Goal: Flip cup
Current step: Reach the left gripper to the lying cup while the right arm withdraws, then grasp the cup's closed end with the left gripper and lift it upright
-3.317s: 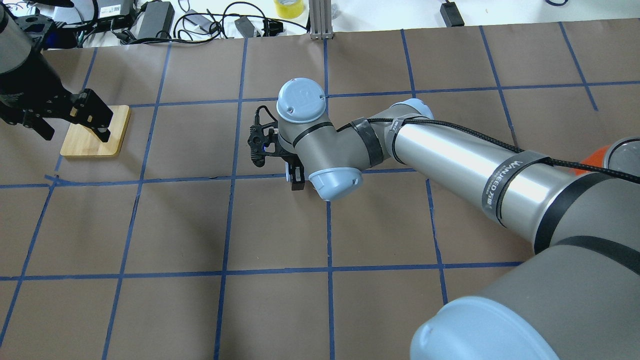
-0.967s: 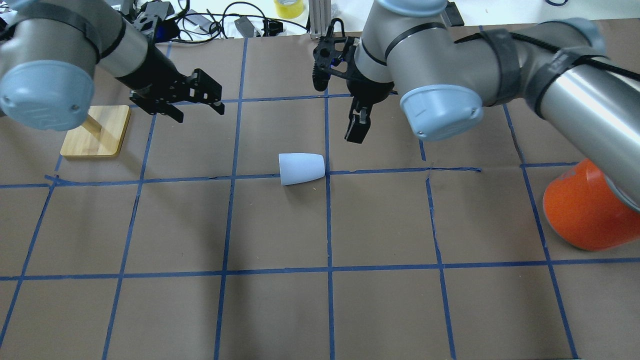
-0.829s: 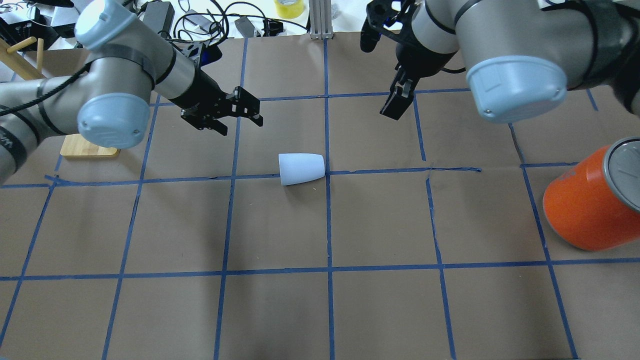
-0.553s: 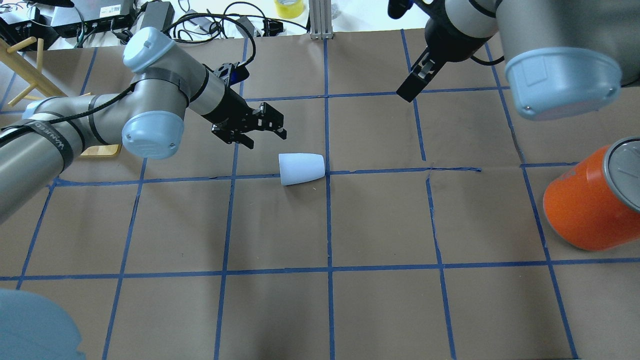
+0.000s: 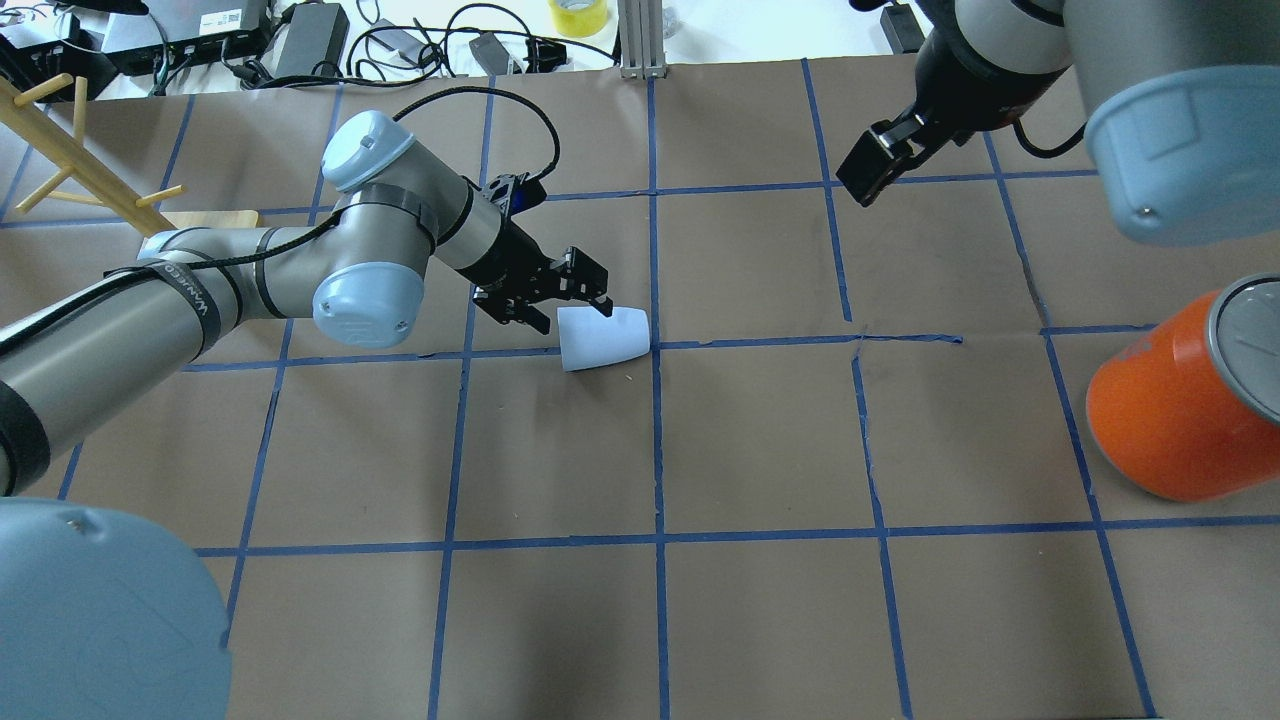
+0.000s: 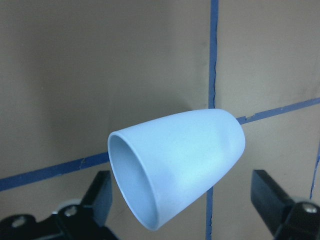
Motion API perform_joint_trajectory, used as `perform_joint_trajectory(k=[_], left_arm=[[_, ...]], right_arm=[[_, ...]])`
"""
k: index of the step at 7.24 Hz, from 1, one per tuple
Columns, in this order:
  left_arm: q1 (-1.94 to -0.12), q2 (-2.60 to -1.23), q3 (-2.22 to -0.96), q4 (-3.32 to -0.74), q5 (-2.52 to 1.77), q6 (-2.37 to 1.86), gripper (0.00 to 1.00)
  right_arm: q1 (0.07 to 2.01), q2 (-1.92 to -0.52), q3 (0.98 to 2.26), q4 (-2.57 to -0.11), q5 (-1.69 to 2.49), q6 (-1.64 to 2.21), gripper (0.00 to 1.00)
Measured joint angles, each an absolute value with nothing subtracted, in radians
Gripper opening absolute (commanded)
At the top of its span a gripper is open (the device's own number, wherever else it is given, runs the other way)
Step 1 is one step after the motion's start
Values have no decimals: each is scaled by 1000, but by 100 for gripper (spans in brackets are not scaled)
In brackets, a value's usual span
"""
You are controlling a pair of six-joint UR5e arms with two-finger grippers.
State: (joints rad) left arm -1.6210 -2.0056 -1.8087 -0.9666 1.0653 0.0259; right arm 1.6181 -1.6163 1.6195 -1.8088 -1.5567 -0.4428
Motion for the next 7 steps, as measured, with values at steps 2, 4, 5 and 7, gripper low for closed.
perform_joint_trajectory(k=[2,4,5,7], left_arm=[[-1625,-2010,-1809,-965,1063,27,0],[-1626,-2012,-1796,-971,1049,-22,0],[-1626,-2011,-1782,-978,1027,-88,0],[-1626,-2007,-1724,-1010,1013,-247,0]], right_arm=[[1609,-1618,1587,-1713,-1568,-269,100],[1567,-1616,1529,-1585,-1569,-169,100],[1544,-1616,1507,-1535,-1568,-155,100],[1526,-1616,1490,-1480,-1565,-84,100]])
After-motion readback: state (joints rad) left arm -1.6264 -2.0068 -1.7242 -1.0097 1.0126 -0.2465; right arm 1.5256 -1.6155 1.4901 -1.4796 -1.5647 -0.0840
